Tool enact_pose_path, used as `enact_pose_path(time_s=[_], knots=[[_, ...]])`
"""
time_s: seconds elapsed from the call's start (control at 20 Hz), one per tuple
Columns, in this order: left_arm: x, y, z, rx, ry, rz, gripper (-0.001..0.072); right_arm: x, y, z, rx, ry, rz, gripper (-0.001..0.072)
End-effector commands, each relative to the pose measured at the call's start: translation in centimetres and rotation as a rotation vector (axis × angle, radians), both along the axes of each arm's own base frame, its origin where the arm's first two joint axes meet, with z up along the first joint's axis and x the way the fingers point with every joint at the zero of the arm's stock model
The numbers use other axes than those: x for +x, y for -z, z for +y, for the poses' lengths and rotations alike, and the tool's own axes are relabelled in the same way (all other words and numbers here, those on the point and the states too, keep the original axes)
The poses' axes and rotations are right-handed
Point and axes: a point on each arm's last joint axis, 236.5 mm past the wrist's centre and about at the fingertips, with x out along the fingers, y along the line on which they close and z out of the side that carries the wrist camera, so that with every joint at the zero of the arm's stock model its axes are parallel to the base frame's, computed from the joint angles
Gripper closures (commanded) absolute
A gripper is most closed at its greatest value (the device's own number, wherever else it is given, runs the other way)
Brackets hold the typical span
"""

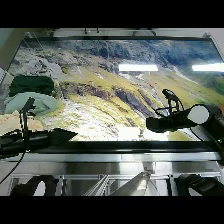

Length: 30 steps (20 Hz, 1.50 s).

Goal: Fold the shirts.

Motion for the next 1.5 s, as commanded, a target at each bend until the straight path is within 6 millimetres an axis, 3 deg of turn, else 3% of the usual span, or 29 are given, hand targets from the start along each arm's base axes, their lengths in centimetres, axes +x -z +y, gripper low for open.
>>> enact_pose_path(time_s=[0.0, 0.15, 0.2, 0.25, 0.35, 0.4, 0.45, 0.65, 0.75, 0.85, 0.95, 1.05, 1.25, 1.35, 1.45], knots=[[0.0, 0.0, 0.0, 0.000, 0.000, 0.001, 0.0693, 0.0, 0.0, 0.0, 0.000, -0.001, 0.000, 0.0701], [0.2, 0.0, 0.1, 0.001, -0.007, -0.004, 0.0689, 0.0, 0.0, 0.0, 0.000, -0.001, 0.000, 0.0700], [0.5, -0.3, 0.3, 0.013, -0.014, -0.019, 0.0568, 0.0, 0.0, 0.0, 0.000, -0.001, 0.000, 0.0701], [1.3, -0.6, 0.9, 0.056, -0.028, -0.053, 0.0368, 0.0, 0.0, 0.0, 0.001, -0.001, 0.000, 0.0700], [3.8, -2.7, 3.7, 0.190, -0.090, -0.167, 0.0342, 0.0, 0.0, 0.0, 0.000, -0.001, 0.000, 0.0700], [5.2, -4.0, 5.6, 0.260, -0.134, -0.218, 0.0060, 0.0, 0.0, 0.0, 0.000, -0.001, 0.000, 0.0700], [6.9, -5.6, 7.9, 0.324, -0.193, -0.249, -0.0013, 0.0, 0.0, 0.0, 0.000, -0.001, 0.000, 0.0700], [13.7, -10.5, 18.3, 0.464, -0.417, -0.265, -0.0013, 0.0, 0.0, 0.0, 0.000, -0.001, 0.000, 0.0700], [17.3, -10.8, 24.0, 0.466, -0.514, -0.218, -0.0013, 0.0, 0.0, 0.0, 0.001, 0.000, 0.000, 0.0701], [21.6, -9.7, 29.1, 0.419, -0.570, -0.168, -0.0013, 0.1, 0.0, 0.0, 0.002, 0.001, -0.003, 0.0701], [27.1, -8.3, 31.9, 0.338, -0.585, -0.167, -0.0013, 0.1, -0.1, 0.3, 0.011, 0.005, 0.000, 0.0700], [33.1, -5.5, 33.7, 0.326, -0.580, -0.187, -0.0013, 0.1, -0.1, 0.3, 0.015, 0.007, 0.002, 0.0700], [43.2, 2.5, 33.4, 0.325, -0.561, -0.234, -0.0013, 0.1, -0.1, 0.4, 0.018, 0.008, 0.002, 0.0700], [45.7, 8.3, 33.1, 0.336, -0.644, -0.213, -0.0013, 0.0, -0.1, 0.4, 0.018, 0.008, 0.004, 0.0695], [45.9, 13.1, 32.3, 0.397, -0.654, -0.205, 0.0020, 0.0, -0.1, 0.4, 0.018, 0.008, 0.004, 0.0695]])
